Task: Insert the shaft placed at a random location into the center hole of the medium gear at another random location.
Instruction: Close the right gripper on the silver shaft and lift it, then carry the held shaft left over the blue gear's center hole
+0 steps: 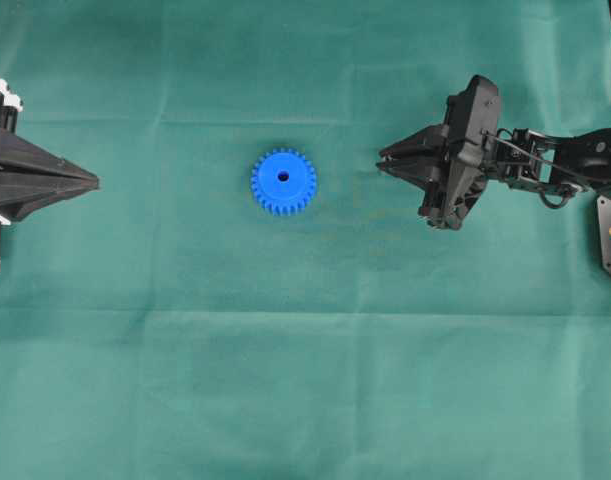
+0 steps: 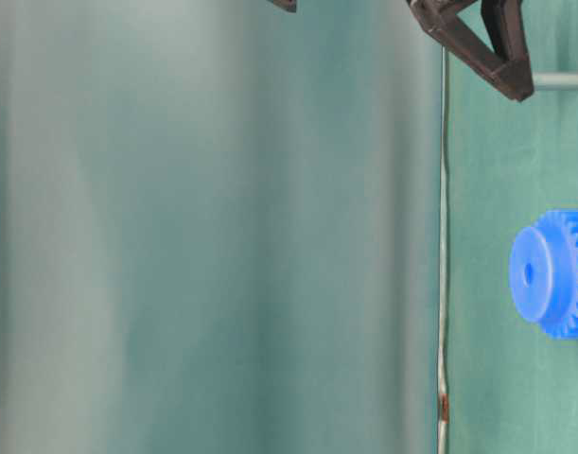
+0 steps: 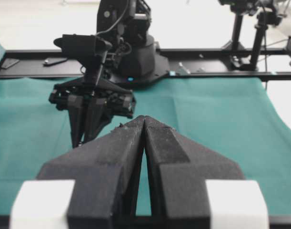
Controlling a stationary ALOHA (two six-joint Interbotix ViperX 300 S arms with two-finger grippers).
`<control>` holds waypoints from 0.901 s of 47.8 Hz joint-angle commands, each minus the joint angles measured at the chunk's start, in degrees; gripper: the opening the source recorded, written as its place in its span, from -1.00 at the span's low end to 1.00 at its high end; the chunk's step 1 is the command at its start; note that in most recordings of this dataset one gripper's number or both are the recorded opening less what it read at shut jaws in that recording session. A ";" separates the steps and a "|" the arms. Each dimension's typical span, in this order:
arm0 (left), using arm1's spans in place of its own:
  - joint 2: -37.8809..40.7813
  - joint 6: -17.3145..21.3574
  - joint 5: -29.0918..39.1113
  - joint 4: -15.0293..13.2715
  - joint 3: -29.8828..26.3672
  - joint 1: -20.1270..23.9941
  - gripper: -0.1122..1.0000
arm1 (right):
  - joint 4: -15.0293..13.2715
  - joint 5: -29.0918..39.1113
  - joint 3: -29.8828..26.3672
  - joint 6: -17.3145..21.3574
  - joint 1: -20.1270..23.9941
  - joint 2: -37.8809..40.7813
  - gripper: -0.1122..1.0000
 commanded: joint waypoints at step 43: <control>0.53 -0.18 0.00 0.18 -1.23 0.18 -0.80 | 0.00 14.50 -2.72 -0.62 -0.09 -15.56 -0.54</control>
